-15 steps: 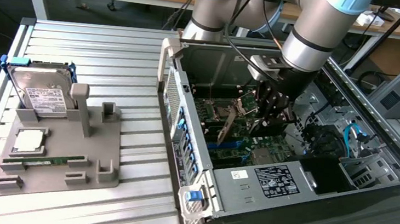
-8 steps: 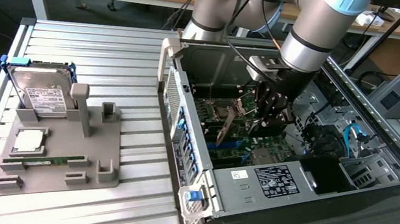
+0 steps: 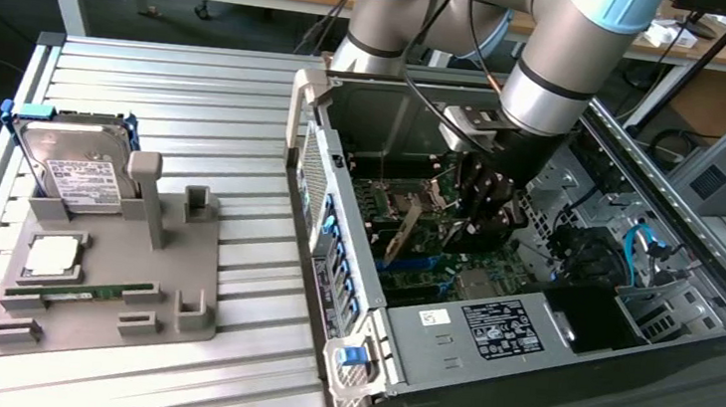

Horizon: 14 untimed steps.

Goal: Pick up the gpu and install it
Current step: 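Insert the gpu into the slot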

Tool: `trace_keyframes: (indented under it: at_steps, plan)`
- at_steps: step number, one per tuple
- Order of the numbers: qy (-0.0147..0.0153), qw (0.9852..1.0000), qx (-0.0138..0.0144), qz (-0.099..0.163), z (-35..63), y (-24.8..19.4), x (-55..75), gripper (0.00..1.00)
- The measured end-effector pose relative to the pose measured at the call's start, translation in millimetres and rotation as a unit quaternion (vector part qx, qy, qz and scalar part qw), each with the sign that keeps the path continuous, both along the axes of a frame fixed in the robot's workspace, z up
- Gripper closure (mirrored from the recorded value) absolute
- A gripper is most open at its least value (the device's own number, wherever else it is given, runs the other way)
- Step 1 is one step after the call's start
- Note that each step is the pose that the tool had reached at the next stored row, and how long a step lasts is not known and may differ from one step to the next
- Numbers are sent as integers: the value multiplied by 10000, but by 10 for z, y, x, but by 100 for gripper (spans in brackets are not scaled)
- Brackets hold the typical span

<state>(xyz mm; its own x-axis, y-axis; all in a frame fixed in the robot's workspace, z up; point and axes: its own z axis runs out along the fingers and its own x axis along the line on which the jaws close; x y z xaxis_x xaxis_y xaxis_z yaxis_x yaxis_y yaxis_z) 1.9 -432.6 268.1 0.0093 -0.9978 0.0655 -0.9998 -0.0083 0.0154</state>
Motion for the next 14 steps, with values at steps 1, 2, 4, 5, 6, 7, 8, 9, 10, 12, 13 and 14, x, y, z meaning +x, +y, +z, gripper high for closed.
trace_keyframes:
  at_steps: [1,2,4,5,6,7,8,9,10,12,13,14]
  plan:
    - [0,10000,0,0,0,0,0,73]
    - [0,10000,0,0,0,0,0,73]
    - [0,10000,0,0,0,0,0,73]
    - [0,10000,0,0,0,0,0,73]
    - [0,10000,0,0,0,0,-3,73]
    - [0,10000,0,-1,0,0,-6,73]
    - [0,10000,-1,-1,0,0,-10,73]
    - [0,10000,0,0,0,0,-16,73]
    - [0,10000,0,0,0,0,-25,73]
    - [0,10000,0,0,-1,0,-48,73]
    - [0,10000,0,0,-3,0,-63,73]
    - [0,10000,0,0,-4,0,-78,73]
